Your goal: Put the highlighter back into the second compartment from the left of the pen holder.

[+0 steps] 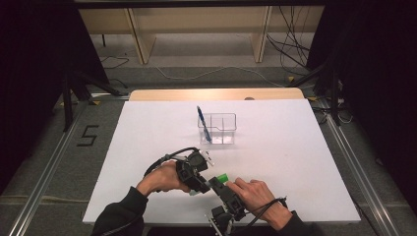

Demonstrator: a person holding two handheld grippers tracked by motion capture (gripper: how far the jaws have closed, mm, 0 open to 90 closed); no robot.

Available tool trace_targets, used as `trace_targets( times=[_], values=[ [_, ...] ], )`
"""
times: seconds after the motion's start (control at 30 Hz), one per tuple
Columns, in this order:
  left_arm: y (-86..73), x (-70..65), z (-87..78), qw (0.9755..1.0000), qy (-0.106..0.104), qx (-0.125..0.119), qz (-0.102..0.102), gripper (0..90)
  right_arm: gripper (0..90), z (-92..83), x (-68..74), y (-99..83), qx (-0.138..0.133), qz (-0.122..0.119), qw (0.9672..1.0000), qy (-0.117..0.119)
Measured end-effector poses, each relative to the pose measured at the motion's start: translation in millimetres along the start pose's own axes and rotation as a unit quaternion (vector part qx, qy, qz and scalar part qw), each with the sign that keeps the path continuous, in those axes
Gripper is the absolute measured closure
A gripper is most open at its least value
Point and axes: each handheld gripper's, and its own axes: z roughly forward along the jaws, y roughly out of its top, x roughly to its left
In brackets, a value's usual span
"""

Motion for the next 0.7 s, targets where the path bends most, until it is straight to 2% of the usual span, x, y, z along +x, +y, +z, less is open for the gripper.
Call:
trace_targets(
  times=[0.03,0.5,0.7],
  values=[
    [0.0,-0.3,0.6,1.0,-0.001,-0.003,-0.005,70.5,67.4,0.2,0.1,0.0,-0.001,0.0,1.0,0.001],
    [2.4,3.4,4.7,0.9998,-0.016,0.008,-0.003,73.8,67.3,0.1,2.0,0.6,-0.004,-0.011,0.9999,-0.001],
    [0.6,7.2,4.5,0.9995,-0.031,0.005,-0.004,76.1,67.1,-0.5,2.4,0.8,-0.006,-0.014,0.9999,-0.002]
  ],
)
